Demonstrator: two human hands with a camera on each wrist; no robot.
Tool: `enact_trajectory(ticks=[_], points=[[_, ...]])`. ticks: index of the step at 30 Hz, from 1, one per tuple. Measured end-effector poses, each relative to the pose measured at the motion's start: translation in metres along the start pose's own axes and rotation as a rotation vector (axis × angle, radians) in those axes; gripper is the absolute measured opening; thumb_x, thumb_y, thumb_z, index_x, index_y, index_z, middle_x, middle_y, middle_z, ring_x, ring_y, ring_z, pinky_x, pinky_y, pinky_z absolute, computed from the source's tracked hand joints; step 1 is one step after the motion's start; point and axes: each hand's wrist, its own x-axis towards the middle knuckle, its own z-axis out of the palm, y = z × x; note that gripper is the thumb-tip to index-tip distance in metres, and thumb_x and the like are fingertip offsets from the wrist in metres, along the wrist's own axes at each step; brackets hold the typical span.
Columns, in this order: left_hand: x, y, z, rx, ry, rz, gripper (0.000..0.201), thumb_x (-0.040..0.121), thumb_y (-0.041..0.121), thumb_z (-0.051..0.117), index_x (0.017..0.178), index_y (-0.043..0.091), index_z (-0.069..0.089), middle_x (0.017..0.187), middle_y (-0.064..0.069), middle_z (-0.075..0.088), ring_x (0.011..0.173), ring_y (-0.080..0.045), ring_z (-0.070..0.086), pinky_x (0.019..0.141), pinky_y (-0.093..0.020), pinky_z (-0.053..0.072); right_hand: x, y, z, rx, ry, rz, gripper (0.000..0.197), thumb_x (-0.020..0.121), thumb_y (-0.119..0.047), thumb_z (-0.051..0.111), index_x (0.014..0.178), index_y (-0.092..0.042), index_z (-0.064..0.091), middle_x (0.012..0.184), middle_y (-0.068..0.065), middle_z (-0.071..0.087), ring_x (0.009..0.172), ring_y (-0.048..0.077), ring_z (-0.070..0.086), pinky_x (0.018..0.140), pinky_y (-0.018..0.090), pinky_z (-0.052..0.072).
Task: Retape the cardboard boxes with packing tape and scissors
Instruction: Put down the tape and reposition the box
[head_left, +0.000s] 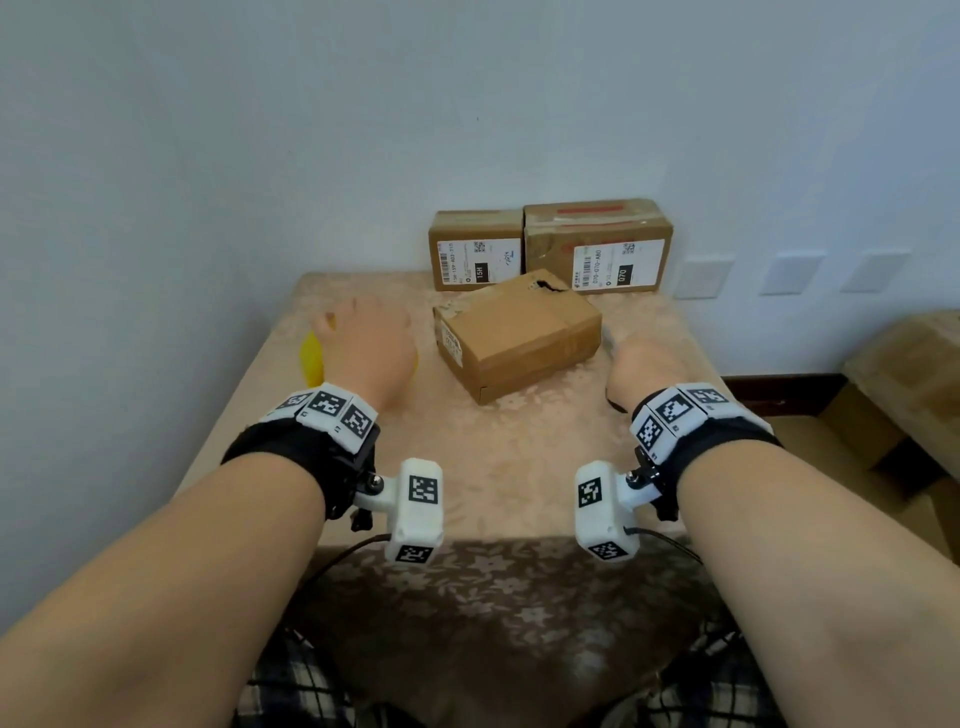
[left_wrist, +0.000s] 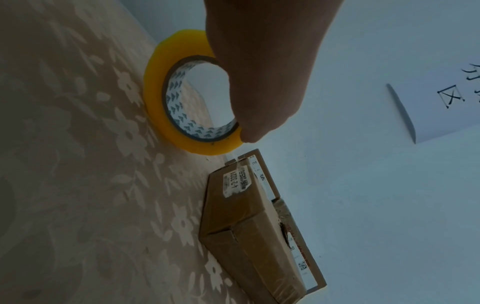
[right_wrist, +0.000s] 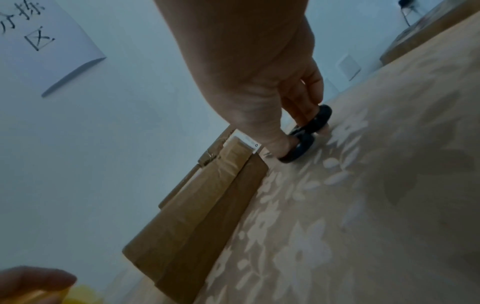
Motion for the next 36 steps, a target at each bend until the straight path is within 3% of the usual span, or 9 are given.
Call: enact_trajectory(ticks=[4,8,11,16,18,23,27,31,36], points=[[0.005,-0.004,-0.014,0.022,-0.085,0.071,0.032,0.096,0.034,0.041,0.123,0.031,0.058,0.128,-0.006,0.047,0.123,-0.028,0.039,0.104,-0.045,0.023,0.0,0.011,-0.018,0.15,0.105,-0.01,0.046,0.086,-0.014,0.046,0.131,-0.02,0.05,0.126,0.011,0.058,0.114,0.035,0.055,0.099,0.051,0.044],[0.009,-0.016,-0.029,0.018,-0.209,0.073,0.033,0.096,0.04,0.04,0.124,0.031,0.053,0.131,-0.006,0.051,0.122,-0.027,0.044,0.106,-0.045,0.026,-0.027,-0.008,-0.046,0.432,0.205,-0.12,0.037,0.088,-0.013,0.062,0.122,-0.01,0.05,0.115,0.012,0.061,0.104,0.034,0.058,0.088,0.043,0.05],[0.014,-0.021,-0.034,-0.082,-0.255,0.061,0.034,0.096,0.044,0.043,0.119,0.022,0.056,0.121,-0.006,0.059,0.112,-0.025,0.053,0.099,-0.04,0.036,-0.051,-0.04,-0.058,0.681,-0.149,-0.246,0.038,0.091,-0.003,0.061,0.128,-0.002,0.056,0.113,0.012,0.061,0.095,0.026,0.059,0.082,0.036,0.051],[0.033,-0.021,-0.041,-0.159,-0.304,0.084,0.024,0.095,0.036,0.051,0.099,0.013,0.055,0.103,-0.007,0.064,0.089,-0.021,0.055,0.076,-0.029,0.04,-0.065,-0.083,-0.049,0.712,-0.636,-0.275,0.062,0.067,-0.053,0.075,0.109,-0.008,0.064,0.08,0.007,0.064,0.077,0.02,0.051,0.069,0.032,0.042],[0.041,-0.023,-0.042,-0.138,-0.329,0.1,0.02,0.093,0.034,0.053,0.092,0.014,0.053,0.101,-0.008,0.064,0.087,-0.021,0.054,0.074,-0.028,0.039,-0.064,-0.092,-0.045,0.629,-0.786,-0.254,0.064,0.075,-0.062,0.067,0.111,-0.009,0.059,0.074,0.004,0.057,0.072,0.017,0.046,0.063,0.028,0.035],[0.049,-0.029,-0.038,-0.084,-0.37,0.126,0.021,0.092,0.031,0.055,0.095,0.011,0.058,0.102,-0.008,0.065,0.085,-0.02,0.053,0.073,-0.027,0.039,-0.057,-0.089,-0.048,0.438,-1.026,-0.234,0.078,0.054,-0.079,0.057,0.1,-0.016,0.052,0.067,-0.003,0.05,0.062,0.01,0.043,0.062,0.023,0.027],[0.048,-0.03,-0.035,-0.053,-0.478,0.143,0.034,0.095,0.03,0.045,0.106,0.008,0.068,0.099,-0.006,0.066,0.084,-0.019,0.055,0.07,-0.026,0.037,-0.055,-0.083,-0.047,0.371,-1.052,-0.247,0.103,0.031,-0.088,0.064,0.103,-0.015,0.053,0.063,-0.003,0.051,0.058,0.01,0.042,0.05,0.02,0.027],[0.043,-0.028,-0.037,-0.034,-0.514,0.137,0.033,0.095,0.037,0.046,0.092,0.011,0.066,0.077,0.0,0.057,0.081,-0.02,0.055,0.057,-0.023,0.034,-0.06,-0.09,-0.037,0.411,-0.936,-0.207,0.08,0.051,-0.079,0.054,0.099,-0.015,0.051,0.057,-0.003,0.049,0.054,0.009,0.041,0.05,0.021,0.022],[0.044,-0.027,-0.04,-0.047,-0.548,0.058,0.038,0.091,0.052,0.044,0.076,0.02,0.057,0.091,-0.002,0.063,0.085,-0.019,0.056,0.078,-0.03,0.044,-0.056,-0.099,-0.017,0.492,-0.772,-0.247,0.058,0.075,-0.071,0.06,0.084,-0.014,0.054,0.052,-0.001,0.053,0.049,0.012,0.044,0.05,0.021,0.028]])
